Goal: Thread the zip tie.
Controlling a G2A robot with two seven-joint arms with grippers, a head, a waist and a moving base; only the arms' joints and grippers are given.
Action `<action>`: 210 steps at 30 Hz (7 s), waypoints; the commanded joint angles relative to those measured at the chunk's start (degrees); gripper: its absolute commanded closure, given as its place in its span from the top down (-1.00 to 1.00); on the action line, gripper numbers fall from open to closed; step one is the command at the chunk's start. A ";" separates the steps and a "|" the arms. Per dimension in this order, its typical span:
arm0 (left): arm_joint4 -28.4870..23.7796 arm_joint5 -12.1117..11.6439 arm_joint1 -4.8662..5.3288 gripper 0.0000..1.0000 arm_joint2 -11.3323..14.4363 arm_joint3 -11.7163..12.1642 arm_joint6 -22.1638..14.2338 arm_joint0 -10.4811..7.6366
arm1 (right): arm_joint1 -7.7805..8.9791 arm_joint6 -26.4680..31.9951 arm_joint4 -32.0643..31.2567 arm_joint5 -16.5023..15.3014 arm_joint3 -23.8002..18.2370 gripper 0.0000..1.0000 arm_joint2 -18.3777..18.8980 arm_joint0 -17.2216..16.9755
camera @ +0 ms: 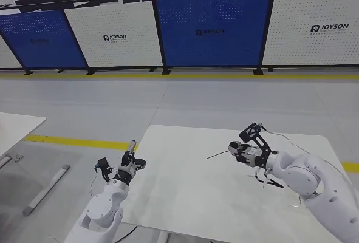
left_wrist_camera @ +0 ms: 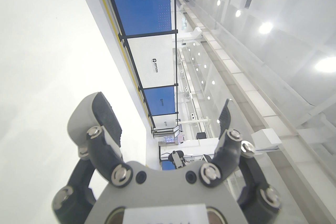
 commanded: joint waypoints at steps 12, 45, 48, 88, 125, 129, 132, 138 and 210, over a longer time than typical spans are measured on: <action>0.00 0.00 0.00 1.00 0.00 0.00 0.00 0.00 | 1.29 -16.55 -27.24 -0.07 -5.62 -1.00 -2.69 -2.81; 0.00 0.00 0.00 1.00 0.00 0.00 0.00 0.00 | 0.02 -37.84 -47.06 -0.07 2.00 -1.00 -13.18 4.99; 0.00 0.00 0.00 1.00 0.00 0.00 0.00 0.00 | 0.02 -37.84 -47.06 -0.07 2.00 -1.00 -13.18 4.99; 0.00 0.00 0.00 1.00 0.00 0.00 0.00 0.00 | -1.86 -70.65 -60.01 -0.07 15.30 -1.00 -20.20 10.97; 1.48 19.48 3.58 1.00 -4.66 -4.15 -42.21 -1.87 | -2.38 -69.81 -60.01 -0.07 16.65 -1.00 -22.16 12.12; 0.55 19.48 3.47 1.00 -4.43 -3.43 -40.74 -1.88 | -2.47 -65.97 -60.01 1.73 14.38 -1.00 -21.96 11.73; -5.24 19.48 3.71 1.00 -3.44 -1.75 -44.58 -1.90 | -3.02 -60.59 -60.01 3.41 12.03 -1.00 -24.86 13.80; -14.58 19.48 5.65 1.00 -1.94 -1.23 -47.89 -1.97 | -5.83 -57.71 -60.01 3.05 13.87 -1.00 -28.83 17.26; -37.51 19.48 6.82 1.00 15.20 -0.17 -9.19 -13.32 | -6.48 -39.78 -60.01 0.65 3.54 -1.00 -28.83 18.89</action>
